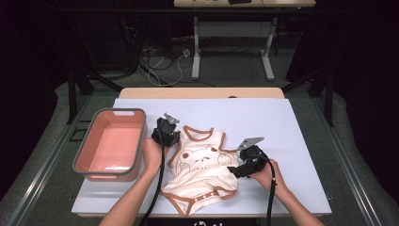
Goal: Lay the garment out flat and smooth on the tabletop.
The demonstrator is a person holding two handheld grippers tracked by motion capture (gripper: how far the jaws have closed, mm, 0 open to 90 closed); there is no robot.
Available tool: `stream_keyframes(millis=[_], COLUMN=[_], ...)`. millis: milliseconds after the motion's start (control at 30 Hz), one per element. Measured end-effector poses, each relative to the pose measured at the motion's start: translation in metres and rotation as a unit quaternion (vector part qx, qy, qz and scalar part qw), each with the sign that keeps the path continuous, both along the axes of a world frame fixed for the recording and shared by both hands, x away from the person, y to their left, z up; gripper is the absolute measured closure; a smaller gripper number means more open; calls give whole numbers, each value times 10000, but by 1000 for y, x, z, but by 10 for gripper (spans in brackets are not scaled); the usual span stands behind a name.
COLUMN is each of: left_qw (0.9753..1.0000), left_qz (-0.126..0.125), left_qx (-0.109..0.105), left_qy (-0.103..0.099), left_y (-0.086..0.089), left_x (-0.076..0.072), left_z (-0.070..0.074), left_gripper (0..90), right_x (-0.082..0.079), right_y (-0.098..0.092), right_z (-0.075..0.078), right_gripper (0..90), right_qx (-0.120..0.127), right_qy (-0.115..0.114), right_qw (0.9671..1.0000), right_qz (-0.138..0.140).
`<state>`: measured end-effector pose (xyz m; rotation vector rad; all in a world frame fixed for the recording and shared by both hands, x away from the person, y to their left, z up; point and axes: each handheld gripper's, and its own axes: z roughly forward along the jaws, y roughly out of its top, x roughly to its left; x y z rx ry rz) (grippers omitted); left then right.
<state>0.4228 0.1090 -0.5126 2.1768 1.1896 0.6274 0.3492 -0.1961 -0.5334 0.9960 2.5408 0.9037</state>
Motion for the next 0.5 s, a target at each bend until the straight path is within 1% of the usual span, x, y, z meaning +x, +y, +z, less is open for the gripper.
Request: stream_keyframes(millis=[33,100,133,200,267,333,367,467,500], left_qw=[10000,10000,10000,9999,9998,9994,9992,9982,9980], left_qz=[21,47,18,-34,-130,-282,-357,-575,-627], left_qx=[-28,-38,-64,-108,-149,-181,-190,-118,-46], left_qy=[-19,-40,-31,7,20,62,76,88,78], left_y=[0,0,0,0,-1,-2,-4,-7,-7], left_x=[-1,-3,-4,-8,-14,-22,-27,-40,-44], left_z=[0,1,1,0,-1,-3,-5,-10,-12], left_gripper=[643,566,553,491,451,414,406,382,383], right_x=[0,0,0,0,0,0,0,1,3], right_y=[0,1,1,1,2,2,2,3,4], right_z=[0,0,1,1,0,1,2,4,5], right_gripper=[159,159,160,161,167,176,190,220,245], right_qx=[-8,-1,-9,-5,5,51,17,31,10], right_qy=[-2,2,5,5,-38,-123,-125,-261,-338], right_qw=[10000,10000,10000,10000,10000,9999,9999,9996,9993], right_qz=[7,23,22,9,13,-6,-33,-108,-132])
